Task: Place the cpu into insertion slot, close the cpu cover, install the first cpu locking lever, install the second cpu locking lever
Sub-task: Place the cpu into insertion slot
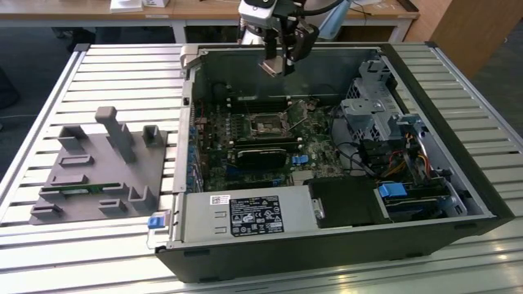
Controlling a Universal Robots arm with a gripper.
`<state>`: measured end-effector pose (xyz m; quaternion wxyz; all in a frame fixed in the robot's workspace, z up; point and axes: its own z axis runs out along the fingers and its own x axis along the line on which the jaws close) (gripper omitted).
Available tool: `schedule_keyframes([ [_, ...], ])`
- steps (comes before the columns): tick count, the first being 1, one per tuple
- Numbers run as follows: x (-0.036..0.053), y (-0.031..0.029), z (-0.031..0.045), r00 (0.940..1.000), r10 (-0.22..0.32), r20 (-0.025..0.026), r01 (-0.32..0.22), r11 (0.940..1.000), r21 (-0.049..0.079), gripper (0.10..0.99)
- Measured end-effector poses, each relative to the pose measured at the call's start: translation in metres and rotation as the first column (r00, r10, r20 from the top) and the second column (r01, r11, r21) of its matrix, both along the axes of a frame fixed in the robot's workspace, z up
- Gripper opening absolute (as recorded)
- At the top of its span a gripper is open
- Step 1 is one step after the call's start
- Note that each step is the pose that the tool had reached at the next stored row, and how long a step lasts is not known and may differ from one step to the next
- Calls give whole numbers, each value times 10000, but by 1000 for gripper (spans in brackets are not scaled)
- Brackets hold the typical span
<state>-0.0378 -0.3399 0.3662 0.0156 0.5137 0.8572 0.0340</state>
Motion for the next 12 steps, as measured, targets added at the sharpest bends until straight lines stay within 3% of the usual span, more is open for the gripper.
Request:
schedule_keyframes([
  [5, 0, 0, -8, 9965, -833, 0, 833, 9965, -5, 533],
  [12, 0, 0, -22, 9822, -1881, 2, 1881, 9822, -21, 533],
])
